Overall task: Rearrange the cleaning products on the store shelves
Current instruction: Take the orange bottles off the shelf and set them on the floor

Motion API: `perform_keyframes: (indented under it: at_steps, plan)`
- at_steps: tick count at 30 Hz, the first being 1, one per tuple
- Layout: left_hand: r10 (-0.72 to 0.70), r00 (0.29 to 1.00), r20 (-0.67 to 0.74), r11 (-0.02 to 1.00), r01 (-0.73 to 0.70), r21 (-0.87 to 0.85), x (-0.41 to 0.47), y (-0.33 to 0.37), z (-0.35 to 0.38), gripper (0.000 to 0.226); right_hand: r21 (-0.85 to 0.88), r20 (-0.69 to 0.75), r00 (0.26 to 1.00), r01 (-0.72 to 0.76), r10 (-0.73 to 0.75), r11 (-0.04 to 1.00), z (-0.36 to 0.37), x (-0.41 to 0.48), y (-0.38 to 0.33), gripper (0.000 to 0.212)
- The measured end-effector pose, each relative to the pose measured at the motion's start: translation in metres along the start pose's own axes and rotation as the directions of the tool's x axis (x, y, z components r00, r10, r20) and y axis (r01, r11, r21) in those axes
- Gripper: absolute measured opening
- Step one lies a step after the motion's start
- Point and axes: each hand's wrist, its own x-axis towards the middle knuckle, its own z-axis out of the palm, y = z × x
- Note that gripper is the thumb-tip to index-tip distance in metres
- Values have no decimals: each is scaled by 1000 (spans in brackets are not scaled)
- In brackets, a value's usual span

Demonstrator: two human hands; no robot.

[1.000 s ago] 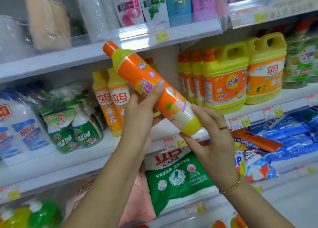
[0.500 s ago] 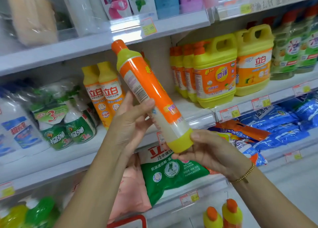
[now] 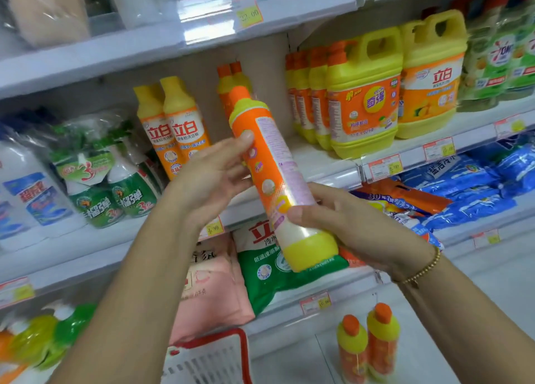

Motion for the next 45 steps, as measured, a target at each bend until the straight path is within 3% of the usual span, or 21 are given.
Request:
perform_keyframes:
  at_steps: [3,7,9,12,15,16,18,21,24,28,34,41,45]
  plan:
    - [-133,991,15,973,133,-189,10,-8,-10,31,362,255,966,-145,51,921,2,-3,-7,43]
    - [-209,976,-57,955,192,-224,12,-19,-11,69,469,431,899,-300,81,831,2,-4,-15,55]
    - [-215,974,-76,959,196,-206,13,-21,-12,75,460,489,869,-329,73,825,-1,-3,-14,56]
    - [-193,978,-80,966,176,-189,13,-20,-12,66,318,481,870,-291,111,903,-8,-3,-3,53]
    - [-119,989,-90,990,112,-82,4,-20,-9,26,-12,300,928,-226,219,974,-21,-6,13,49]
    - [-92,993,-71,996,91,-14,-1,-22,-8,23,-137,253,938,-208,238,968,-26,-6,19,45]
    - [-72,997,25,989,68,131,-10,-36,-6,41,-331,230,937,-177,261,927,-33,-6,30,29]
    - [-182,977,114,946,142,290,-23,-75,1,47,-440,179,934,-206,310,874,-40,-5,57,16]
    - [-250,965,73,905,206,373,-39,-127,4,42,-525,-4,953,-261,304,811,-48,-4,87,20]
    - [-282,960,3,815,237,529,-63,-193,5,61,-758,-128,961,-253,244,601,-65,-7,117,23]
    - [-274,908,-316,722,412,557,-82,-280,11,57,-832,-94,975,-188,202,521,-54,-8,158,16]
    - [-225,943,-244,695,331,638,-96,-318,20,50,-896,-44,956,-167,291,411,-47,-6,177,19]
    - [-258,934,-248,774,354,525,-95,-314,21,33,-902,-48,952,-172,303,397,-45,-2,178,20]
